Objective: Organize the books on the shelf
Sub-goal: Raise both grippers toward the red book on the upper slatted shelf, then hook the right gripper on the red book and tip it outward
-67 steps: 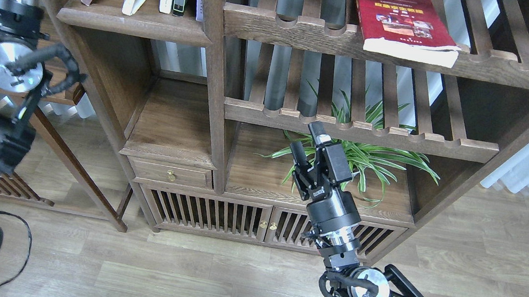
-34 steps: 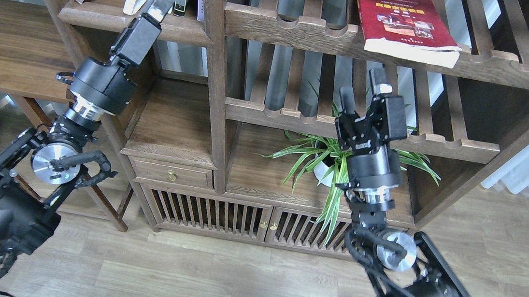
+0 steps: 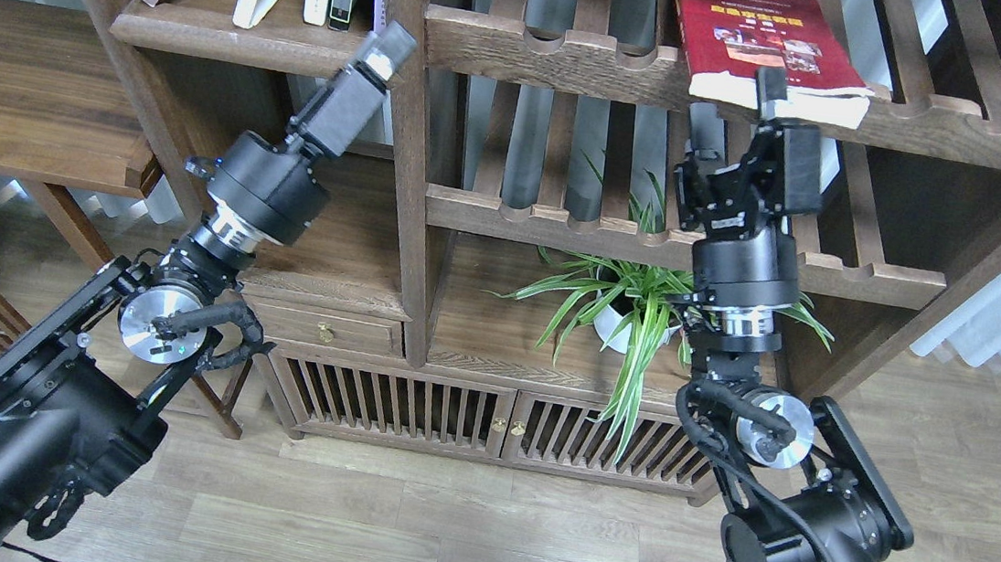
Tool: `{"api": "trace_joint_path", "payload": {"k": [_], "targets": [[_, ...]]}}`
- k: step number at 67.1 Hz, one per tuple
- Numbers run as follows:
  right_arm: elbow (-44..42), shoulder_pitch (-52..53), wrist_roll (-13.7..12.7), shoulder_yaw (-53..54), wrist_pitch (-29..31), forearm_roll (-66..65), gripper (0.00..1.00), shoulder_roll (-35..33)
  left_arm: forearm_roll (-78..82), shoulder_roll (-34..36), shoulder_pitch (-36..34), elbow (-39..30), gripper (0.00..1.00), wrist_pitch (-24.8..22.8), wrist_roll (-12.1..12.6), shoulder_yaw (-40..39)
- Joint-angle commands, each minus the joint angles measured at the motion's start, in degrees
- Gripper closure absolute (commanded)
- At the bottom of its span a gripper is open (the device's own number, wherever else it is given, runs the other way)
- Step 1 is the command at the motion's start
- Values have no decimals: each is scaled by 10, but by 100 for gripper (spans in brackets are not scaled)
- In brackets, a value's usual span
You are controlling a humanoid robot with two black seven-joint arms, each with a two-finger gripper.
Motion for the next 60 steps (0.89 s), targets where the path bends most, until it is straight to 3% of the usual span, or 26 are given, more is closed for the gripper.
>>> {"api": "trace_joint_path", "payload": {"k": [1,10,60], "targets": [[0,1,-3,1,-42,1,3,-18,1,-4,0,0,25,0,0,2],[-1,5,-6,1,-95,4,3,-41,1,-4,0,0,24,0,0,-1],[-11,44,-17,-7,-99,34,6,-105,3,-4,-5,5,21,0,1,-8]]}}
